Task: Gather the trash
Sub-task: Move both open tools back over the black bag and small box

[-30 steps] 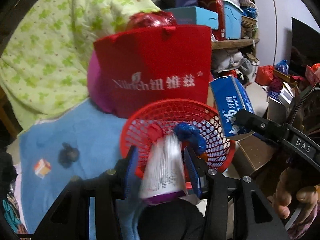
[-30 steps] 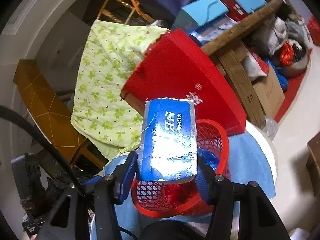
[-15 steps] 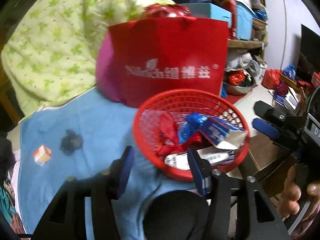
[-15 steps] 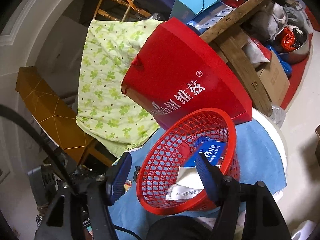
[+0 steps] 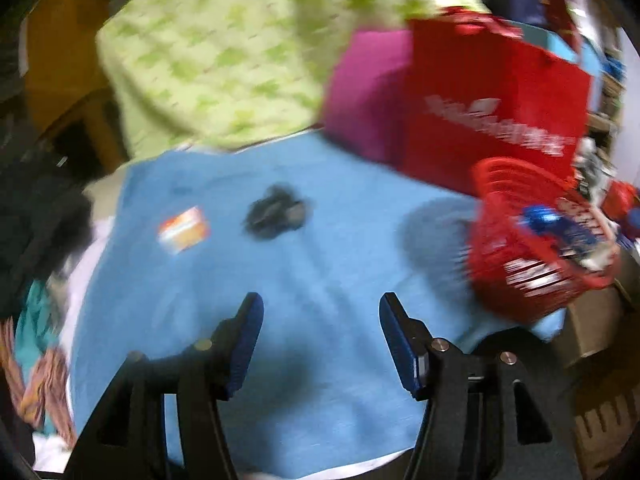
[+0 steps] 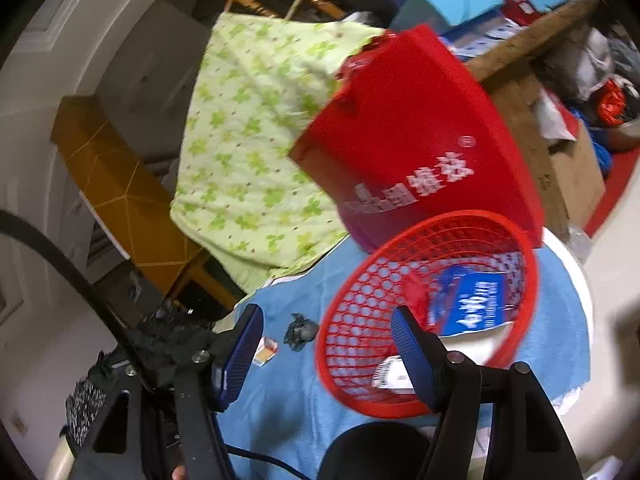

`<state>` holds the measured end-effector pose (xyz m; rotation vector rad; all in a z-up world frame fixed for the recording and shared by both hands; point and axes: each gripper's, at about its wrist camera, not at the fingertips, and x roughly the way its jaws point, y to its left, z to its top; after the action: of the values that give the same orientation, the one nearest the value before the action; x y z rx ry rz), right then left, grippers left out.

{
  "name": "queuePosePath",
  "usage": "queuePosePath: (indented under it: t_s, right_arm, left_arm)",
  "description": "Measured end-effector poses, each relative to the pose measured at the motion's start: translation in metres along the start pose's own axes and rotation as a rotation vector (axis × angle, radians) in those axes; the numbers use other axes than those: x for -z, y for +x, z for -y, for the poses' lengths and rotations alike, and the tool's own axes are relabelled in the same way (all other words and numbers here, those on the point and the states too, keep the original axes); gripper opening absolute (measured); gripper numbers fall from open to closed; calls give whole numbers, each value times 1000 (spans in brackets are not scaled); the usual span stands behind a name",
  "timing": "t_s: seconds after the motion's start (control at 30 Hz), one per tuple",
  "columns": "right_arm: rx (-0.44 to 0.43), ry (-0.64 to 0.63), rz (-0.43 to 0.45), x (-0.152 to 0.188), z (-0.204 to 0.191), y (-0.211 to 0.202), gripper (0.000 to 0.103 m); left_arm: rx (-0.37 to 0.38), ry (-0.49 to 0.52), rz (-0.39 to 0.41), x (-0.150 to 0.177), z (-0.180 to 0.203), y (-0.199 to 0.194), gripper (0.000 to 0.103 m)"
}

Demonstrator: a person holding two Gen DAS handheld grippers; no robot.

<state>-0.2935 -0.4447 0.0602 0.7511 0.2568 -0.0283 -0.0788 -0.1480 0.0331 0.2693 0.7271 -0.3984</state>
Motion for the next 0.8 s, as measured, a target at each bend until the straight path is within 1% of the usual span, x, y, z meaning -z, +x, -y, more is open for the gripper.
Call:
queuePosePath:
  t_s: [0.17,0.3,0.47,0.57,0.67,0.8]
  right_arm:
    - [-40,-84,-60,6,-38,24,70]
    - [-70,-145,-141,17,-70,58,70]
    - [-87,-217,-267,40,-104,117,70]
    - [-70,-244,-342,55,-115,158,70]
    - [-65,-230,-417,67,-115,196,70]
    - [-27,-225,-504,86,-110,248,70]
  left_arm:
    - [-108,-139,-74,33,-71,15,61]
    - [-167,-221,-85,48,-112,18,61]
    - [-199,-255,-81,58,-137,24,61]
    - [-206,-256,-90,59,-145,35,62]
    - [-207,-263,-105,62,-157,49,62]
    - [-208,-280,-120,60,-170,63,62]
